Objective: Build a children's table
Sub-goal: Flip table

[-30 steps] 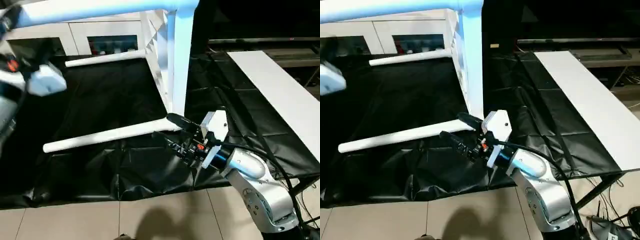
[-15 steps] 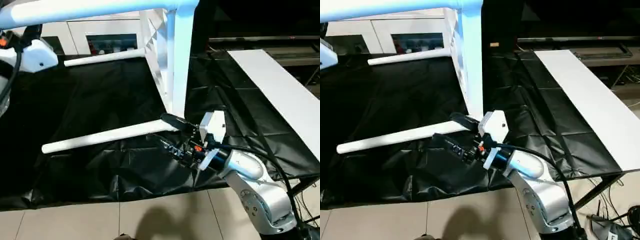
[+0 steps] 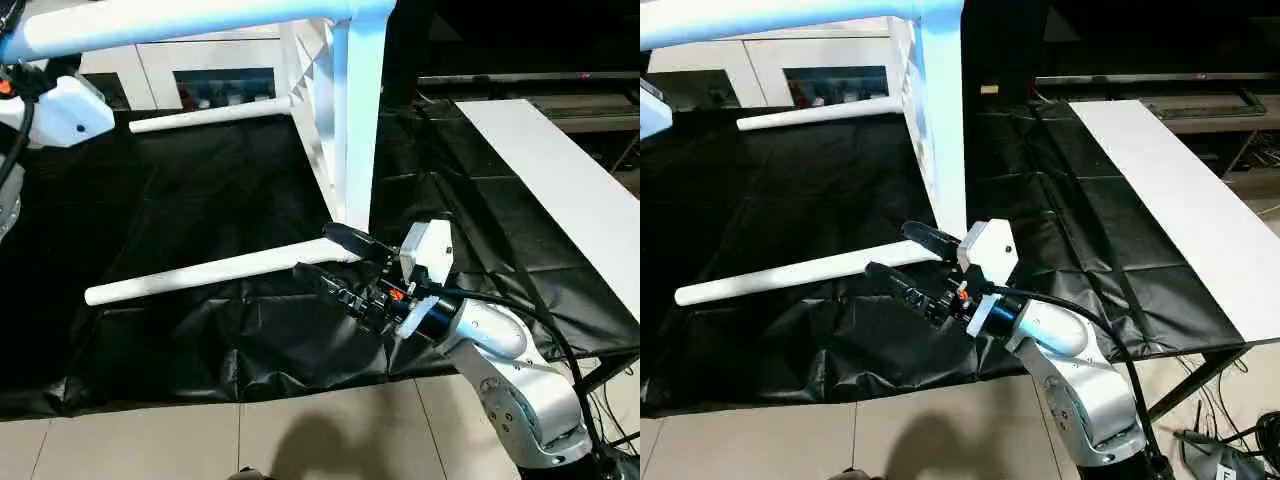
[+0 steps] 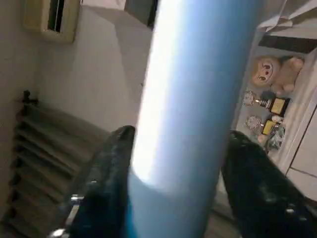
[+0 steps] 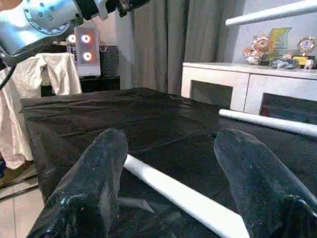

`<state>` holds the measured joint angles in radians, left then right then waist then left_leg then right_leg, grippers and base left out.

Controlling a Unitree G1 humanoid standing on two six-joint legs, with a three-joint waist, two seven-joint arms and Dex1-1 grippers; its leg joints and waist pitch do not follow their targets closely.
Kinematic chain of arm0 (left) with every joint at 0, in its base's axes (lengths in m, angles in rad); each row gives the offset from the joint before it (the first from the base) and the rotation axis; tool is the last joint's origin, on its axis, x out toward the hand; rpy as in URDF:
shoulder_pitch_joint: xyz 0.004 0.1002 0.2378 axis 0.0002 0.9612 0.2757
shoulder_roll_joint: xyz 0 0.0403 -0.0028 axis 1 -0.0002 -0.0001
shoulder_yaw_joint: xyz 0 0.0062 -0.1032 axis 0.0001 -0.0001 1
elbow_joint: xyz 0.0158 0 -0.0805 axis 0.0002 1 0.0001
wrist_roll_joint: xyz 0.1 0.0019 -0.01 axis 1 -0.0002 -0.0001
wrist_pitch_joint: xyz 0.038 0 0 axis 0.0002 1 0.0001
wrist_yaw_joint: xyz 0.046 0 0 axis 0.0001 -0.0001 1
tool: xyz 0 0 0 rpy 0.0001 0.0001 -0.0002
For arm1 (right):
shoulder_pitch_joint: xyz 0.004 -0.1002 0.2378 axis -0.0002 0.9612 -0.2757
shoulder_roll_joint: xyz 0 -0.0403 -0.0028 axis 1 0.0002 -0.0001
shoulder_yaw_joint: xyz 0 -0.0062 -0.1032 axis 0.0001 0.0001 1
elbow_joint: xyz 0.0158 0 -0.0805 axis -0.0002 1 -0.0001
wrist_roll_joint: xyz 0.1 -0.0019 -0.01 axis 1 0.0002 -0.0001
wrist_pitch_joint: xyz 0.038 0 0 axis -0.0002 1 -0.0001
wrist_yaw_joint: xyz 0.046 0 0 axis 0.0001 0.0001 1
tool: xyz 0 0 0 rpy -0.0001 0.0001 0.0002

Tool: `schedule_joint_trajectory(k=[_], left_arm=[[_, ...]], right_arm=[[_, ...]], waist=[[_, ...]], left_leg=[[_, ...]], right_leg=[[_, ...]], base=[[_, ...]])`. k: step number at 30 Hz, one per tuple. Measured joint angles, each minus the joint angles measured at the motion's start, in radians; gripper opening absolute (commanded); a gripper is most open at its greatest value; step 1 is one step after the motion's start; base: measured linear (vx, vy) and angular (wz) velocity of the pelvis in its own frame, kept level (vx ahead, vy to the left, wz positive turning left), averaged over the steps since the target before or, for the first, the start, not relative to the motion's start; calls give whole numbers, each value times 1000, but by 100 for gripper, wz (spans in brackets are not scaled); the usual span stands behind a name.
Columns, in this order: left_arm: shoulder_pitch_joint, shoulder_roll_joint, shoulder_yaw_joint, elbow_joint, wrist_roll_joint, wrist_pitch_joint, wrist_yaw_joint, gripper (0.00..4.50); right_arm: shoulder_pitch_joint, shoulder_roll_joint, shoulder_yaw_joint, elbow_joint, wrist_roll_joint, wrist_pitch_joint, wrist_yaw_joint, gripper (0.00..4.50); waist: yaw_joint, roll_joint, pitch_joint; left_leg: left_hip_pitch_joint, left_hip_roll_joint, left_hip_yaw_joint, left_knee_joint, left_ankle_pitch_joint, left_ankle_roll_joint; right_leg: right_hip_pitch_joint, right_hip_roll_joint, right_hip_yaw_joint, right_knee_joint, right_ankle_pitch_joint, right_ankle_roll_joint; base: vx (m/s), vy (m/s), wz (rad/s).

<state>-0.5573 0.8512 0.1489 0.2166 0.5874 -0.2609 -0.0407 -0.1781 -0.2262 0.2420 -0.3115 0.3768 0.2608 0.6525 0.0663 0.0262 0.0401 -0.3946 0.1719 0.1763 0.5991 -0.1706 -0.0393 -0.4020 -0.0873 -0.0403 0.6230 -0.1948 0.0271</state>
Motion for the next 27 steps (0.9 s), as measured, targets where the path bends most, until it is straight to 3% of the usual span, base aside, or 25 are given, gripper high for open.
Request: schedule_joint_trajectory(k=[1, 6, 12, 16, 23, 24, 27], left_arm=[[2, 0, 2, -6, -7, 9, -6, 237], [5, -42, 17, -50, -56, 107, -70, 198], [13, -116, 43, -128, -124, 295, -154, 194], [15, -157, 90, -169, -172, 377, -157, 194], [-50, -252, 183, -249, -288, 604, -174, 195], [-56, -271, 200, -259, -311, 638, -174, 195], [-64, -316, 243, -268, -395, 713, -170, 195]], right_arm=[[0, 0, 0, 0, 0, -1, 0, 314], [0, 2, 0, 1, -5, -1, -11, 314], [1, -17, 16, 46, -73, 26, -49, 314], [26, -19, 40, 90, -102, 44, -69, 314], [50, -10, 43, 125, -137, 56, -102, 314], [55, 2, 40, 141, -138, 55, -116, 343], [53, 66, 4, 199, -137, 54, -190, 354]], waist=[[0, 0, 0], [3, 3, 2], [25, 27, 8], [36, 41, 7], [47, 42, 7], [46, 41, 7], [43, 32, 10]], left_leg=[[0, 0, 0, 0, 0, 0], [0, 0, 0, 0, 0, 0], [0, -1, 0, -1, 0, 0], [-10, -1, 1, -1, 1, -1], [-13, -1, 1, 3, 1, -1], [-14, -1, 1, 3, 1, -1], [-16, 0, 1, 3, 1, -1]], right_leg=[[0, 0, 0, 0, 0, 0], [0, 0, 0, 0, 0, 0], [-1, -1, 0, 2, 3, -5], [-8, -2, -1, 3, 3, -5], [-9, -3, -1, 3, 2, -5], [-9, -3, -1, 2, 2, -5], [-12, -2, -3, 3, 2, -5]], base=[[0, 0, 0], [0, 0, 0], [0, 0, 0], [0, 0, 0], [0, 0, 0], [0, 0, 0], [0, 0, 0]])
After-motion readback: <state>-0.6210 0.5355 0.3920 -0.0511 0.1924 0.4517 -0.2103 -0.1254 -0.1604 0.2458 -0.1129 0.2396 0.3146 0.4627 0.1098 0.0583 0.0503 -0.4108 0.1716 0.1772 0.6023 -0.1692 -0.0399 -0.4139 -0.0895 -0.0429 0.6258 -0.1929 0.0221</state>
